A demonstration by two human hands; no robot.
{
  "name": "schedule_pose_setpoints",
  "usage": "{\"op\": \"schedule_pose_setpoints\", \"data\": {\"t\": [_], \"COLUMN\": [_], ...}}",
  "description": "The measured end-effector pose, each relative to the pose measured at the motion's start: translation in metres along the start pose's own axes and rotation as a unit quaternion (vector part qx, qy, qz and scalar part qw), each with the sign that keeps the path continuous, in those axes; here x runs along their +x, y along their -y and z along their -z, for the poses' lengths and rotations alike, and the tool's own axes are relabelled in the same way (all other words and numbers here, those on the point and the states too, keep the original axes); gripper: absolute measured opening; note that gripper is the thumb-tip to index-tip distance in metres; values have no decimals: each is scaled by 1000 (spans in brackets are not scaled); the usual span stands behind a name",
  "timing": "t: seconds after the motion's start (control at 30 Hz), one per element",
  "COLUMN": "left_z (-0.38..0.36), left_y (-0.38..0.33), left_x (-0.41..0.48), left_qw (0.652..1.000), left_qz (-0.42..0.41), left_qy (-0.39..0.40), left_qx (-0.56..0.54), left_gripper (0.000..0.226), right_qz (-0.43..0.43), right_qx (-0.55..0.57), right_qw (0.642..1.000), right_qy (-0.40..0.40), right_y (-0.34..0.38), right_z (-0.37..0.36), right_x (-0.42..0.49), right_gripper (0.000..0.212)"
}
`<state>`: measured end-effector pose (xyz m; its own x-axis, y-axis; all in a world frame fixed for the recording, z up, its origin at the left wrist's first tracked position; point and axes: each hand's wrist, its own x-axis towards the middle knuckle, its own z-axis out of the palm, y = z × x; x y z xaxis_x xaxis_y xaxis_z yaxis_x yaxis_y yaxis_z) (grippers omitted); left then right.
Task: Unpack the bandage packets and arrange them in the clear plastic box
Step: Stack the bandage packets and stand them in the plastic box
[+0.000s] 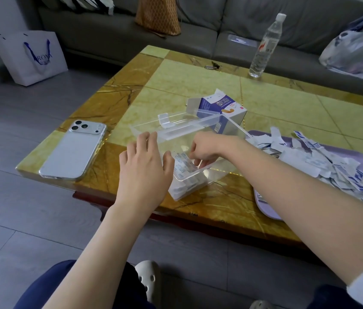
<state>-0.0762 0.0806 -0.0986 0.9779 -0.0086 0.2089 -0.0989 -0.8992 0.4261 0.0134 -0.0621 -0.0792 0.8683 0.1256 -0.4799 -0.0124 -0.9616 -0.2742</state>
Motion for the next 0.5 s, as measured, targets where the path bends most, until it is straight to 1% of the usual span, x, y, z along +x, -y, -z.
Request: {"op": "schedule_pose_setpoints", "data": {"t": [0.07,0.13,0.17,0.23,0.27,0.33,0.4,0.43,0.5], "left_z": [0,0,1,1,1,3,3,2,-3], "left_y": [0,-1,-1,-4,-7,-16,-30,-38,-55], "left_x": [1,2,3,4,5,6,6,5,3], "left_qw": [1000,1000,1000,999,998,989,971,961,944], "left_qz": [3,7,8,0,-14,-58,-125,-164,-237], "left_qy": [-3,-5,-9,-39,-66,-135,-187,-196,-184], "left_qx": [-3,-4,-3,-2,-7,-30,-76,-101,-136], "left_gripper": [53,50,49,43,39,34,27,24,21], "right_qz": [9,25,40,78,102,150,181,192,197], "right_qx": [-16,-33,-37,-15,7,39,55,61,71], "right_qw": [1000,999,996,984,971,933,890,869,841], "right_qy": [0,-29,-65,-160,-214,-324,-416,-451,-498], "right_y": [-1,-2,-4,-9,-12,-20,-33,-42,-64], "right_z": [2,4,6,8,8,8,5,3,-1], "right_x": [-1,-2,-4,-12,-19,-34,-48,-53,-66], "right_gripper": [21,22,26,31,30,25,25,24,21]}}
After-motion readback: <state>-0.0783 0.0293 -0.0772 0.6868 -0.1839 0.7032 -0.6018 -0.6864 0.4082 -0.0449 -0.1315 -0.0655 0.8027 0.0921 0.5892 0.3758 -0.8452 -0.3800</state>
